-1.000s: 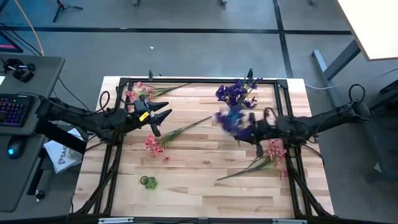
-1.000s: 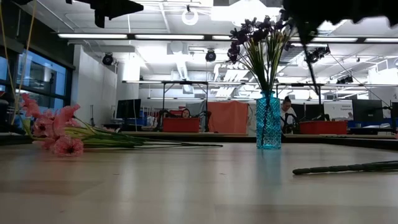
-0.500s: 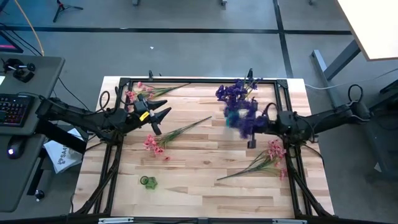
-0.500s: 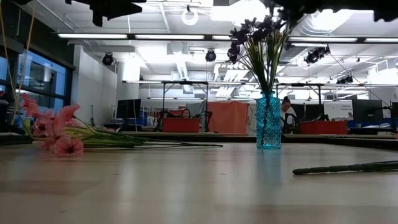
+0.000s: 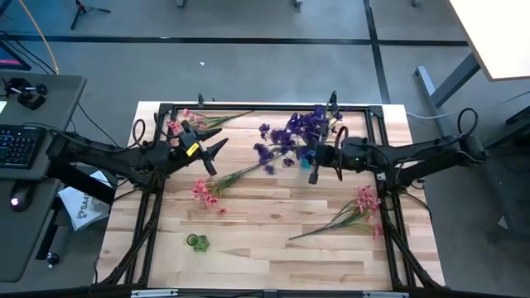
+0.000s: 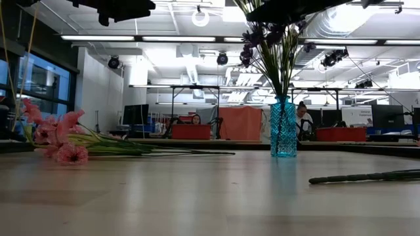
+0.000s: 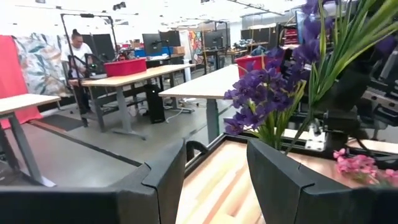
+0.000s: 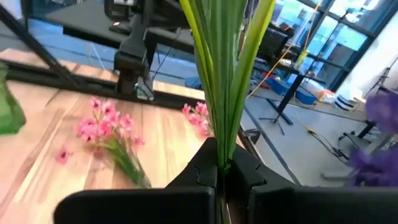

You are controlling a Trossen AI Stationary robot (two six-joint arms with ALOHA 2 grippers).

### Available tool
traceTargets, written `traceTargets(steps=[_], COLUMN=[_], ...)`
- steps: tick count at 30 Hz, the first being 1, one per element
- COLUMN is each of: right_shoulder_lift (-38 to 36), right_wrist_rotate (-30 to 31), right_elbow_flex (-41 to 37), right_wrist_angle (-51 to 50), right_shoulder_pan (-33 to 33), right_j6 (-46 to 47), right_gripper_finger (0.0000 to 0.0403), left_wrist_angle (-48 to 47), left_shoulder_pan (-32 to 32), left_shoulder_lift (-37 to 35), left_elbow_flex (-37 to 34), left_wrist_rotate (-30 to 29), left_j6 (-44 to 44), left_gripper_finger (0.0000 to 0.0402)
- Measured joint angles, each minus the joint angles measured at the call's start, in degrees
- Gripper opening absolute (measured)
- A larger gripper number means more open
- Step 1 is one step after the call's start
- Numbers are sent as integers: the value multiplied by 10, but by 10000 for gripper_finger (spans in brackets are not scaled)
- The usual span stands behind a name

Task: Sort flowers into vase by color
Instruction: Put the violet flowers into the blue vase

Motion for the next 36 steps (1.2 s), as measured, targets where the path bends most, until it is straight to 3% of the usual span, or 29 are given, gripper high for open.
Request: traceTargets(steps=[36], right_shoulder_lift=[-2], right_wrist_rotate=[12], right_elbow_flex=[-1], right_wrist_angle=[-47], right_shoulder_pan=[-50], right_j6=[36], right_gripper_finger=[0], left_wrist_angle=[-1], left_shoulder_pan=[2], left_shoulder_lift=[0], left_elbow_flex=[0], left_wrist_rotate=[-1], left_j6=[-26], left_gripper_finger=[161])
